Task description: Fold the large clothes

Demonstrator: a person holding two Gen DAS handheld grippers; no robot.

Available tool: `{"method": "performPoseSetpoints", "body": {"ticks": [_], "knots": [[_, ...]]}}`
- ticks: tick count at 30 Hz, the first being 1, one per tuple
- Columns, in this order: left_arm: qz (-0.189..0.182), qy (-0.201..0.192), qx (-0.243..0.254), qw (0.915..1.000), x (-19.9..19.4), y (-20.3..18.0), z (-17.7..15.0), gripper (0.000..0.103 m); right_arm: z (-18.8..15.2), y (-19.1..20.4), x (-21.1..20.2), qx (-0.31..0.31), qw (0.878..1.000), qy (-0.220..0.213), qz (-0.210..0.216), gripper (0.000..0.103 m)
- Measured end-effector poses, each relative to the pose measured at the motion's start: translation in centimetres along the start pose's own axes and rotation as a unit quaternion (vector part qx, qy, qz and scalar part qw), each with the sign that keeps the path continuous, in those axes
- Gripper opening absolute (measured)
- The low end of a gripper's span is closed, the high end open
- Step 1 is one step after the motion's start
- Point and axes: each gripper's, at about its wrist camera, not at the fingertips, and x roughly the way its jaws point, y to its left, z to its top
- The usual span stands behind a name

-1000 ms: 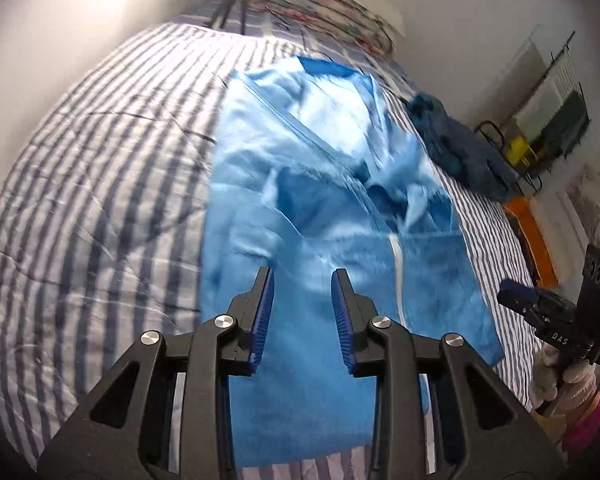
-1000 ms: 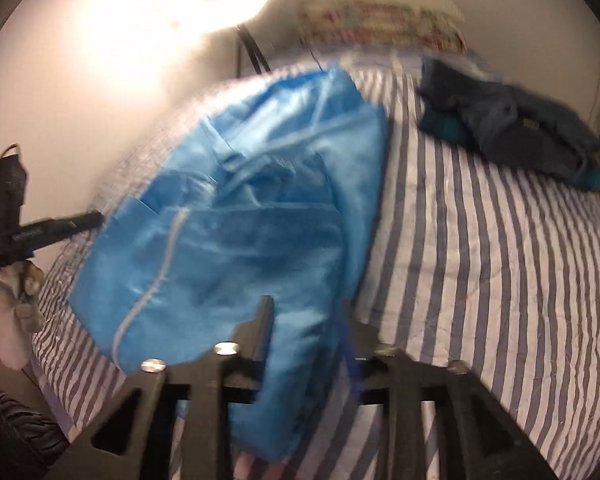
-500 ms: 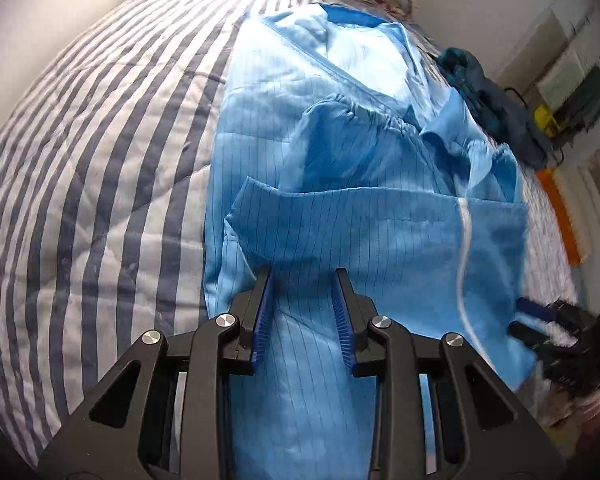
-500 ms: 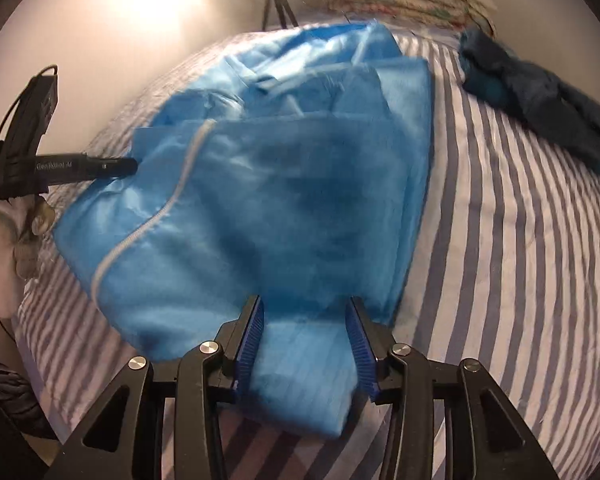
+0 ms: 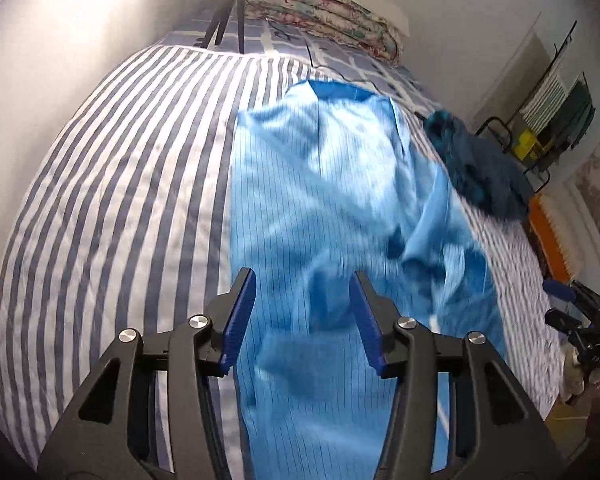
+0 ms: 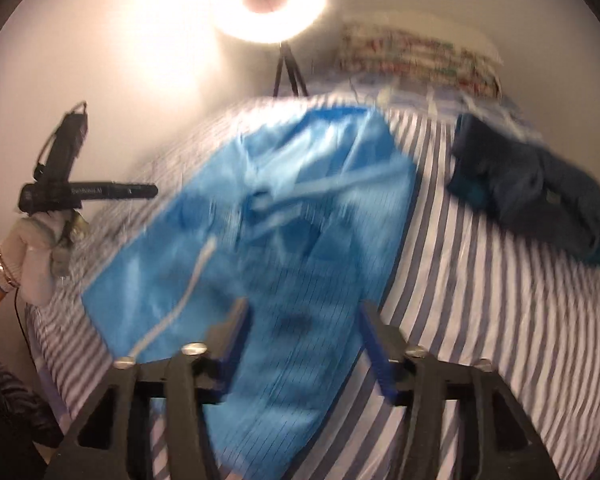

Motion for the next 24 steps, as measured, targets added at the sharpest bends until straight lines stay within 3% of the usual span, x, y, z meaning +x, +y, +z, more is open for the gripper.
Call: {"method": "performPoseSetpoints", "body": {"ticks": [4,10,18,24], "knots": [[0.001,-0.001,0.003,1.0000,1.0,0.7,3.5,0.056,3.9,-1.5,0.4,-0.011,1.000,-0.019,-0.010,0.067],[-0.007,-0.011,0.009,0.9999,3.1,0.7,8.2,0.060,8.4,-5.1,3.6,0.019,1.000,-0.010,-0.002,0.067],[-0.018,0.001,0.000,0.9998,9.0,1.3,13.9,0.062,14.1,-9.1,9.0,0.048,0.999,-0.004,0.009,0.067],[-0.044,0.031,-0.056,0.9969,14.7,3.1,17.2,0.062,18.3,-12.2,14.7,0.082,0.996,0.002,0.037,0.067]]}}
